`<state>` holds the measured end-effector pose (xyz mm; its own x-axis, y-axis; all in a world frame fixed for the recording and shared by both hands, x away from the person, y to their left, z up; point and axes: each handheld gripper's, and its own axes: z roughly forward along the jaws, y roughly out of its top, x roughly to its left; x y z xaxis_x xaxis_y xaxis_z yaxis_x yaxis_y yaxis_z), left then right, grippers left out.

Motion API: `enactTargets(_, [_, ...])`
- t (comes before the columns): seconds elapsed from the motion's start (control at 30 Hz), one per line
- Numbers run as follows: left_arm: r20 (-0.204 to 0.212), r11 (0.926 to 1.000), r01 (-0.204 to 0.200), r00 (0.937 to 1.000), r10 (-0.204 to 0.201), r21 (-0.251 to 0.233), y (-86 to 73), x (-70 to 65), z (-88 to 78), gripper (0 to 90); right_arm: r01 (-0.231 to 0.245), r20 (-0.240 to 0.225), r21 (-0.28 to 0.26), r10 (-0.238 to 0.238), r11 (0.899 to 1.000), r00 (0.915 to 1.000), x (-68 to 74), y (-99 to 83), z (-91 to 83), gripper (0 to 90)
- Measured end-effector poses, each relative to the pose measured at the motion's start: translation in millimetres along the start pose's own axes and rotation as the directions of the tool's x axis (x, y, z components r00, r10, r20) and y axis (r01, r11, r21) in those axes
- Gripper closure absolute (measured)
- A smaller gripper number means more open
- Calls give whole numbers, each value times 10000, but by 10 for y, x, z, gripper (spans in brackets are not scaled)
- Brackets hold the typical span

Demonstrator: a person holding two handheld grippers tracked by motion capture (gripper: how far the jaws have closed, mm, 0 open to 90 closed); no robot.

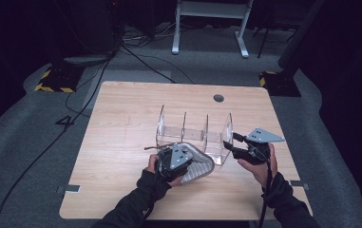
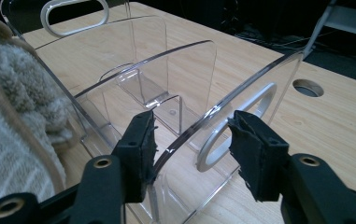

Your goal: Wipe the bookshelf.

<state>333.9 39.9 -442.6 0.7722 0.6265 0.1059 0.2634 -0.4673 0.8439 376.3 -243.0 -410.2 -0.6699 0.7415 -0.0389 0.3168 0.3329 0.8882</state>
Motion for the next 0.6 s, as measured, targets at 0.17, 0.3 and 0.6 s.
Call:
enactTargets(0.17, [-48,9984,-565,9984,565,-25,29,-83,96,662,218,212,-45,-217,9998,9995,24,6,-7,553])
enactTargets(0.3, [-168,9995,-297,9994,298,76,-31,25,-22,664,280,242,-40,-279,9996,9993,20,11,-5,563])
enactTargets(0.6, [-1501,9982,311,9884,-230,517,-297,416,-501,666,227,227,-7,-227,9997,9995,21,12,-10,573])
